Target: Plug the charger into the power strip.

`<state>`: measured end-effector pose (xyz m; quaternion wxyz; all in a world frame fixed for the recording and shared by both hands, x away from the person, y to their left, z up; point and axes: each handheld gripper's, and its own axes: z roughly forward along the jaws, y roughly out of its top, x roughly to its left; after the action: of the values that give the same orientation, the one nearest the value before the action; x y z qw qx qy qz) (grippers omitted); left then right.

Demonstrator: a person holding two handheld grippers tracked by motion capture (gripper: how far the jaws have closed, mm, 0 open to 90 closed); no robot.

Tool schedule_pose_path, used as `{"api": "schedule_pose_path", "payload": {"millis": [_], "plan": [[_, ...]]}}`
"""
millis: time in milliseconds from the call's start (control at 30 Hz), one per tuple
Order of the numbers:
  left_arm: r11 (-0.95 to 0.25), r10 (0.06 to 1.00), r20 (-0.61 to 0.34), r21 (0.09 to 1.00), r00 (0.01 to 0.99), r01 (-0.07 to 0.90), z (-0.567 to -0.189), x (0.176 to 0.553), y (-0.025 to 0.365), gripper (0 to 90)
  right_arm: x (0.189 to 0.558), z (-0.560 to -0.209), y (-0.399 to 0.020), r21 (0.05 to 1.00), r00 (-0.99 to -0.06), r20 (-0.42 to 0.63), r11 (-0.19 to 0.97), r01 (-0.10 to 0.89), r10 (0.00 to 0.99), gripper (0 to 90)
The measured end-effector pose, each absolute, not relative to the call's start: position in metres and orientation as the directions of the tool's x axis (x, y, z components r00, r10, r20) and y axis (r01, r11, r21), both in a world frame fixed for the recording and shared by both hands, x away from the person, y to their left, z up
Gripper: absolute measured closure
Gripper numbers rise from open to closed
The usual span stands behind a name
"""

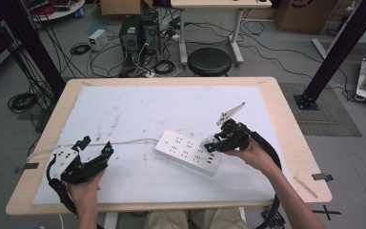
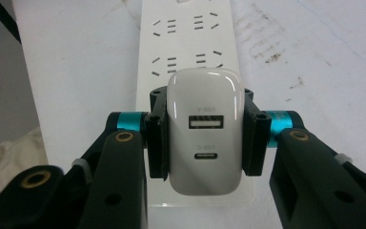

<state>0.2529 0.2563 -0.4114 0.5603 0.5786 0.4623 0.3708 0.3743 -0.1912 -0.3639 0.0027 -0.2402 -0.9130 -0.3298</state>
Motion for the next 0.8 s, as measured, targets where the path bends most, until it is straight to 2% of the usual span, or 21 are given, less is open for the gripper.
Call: {"api": "schedule_pose_path", "payload": {"millis": [267, 800], "plan": [[0.046, 0.951, -0.081, 0.992, 0.298, 0.121, -0.412, 0.253, 0.257, 21.5, 0.38, -0.362, -0.172, 0.52, -0.898, 0.089, 0.749, 0.411, 0.431, 63.2], [0.026, 0.954, -0.054, 0.995, 0.294, 0.099, -0.414, 0.252, 0.259, 21.5, 0.385, -0.357, -0.146, 0.4, -0.915, 0.036, 0.833, 0.382, 0.402, 63.3]]}}
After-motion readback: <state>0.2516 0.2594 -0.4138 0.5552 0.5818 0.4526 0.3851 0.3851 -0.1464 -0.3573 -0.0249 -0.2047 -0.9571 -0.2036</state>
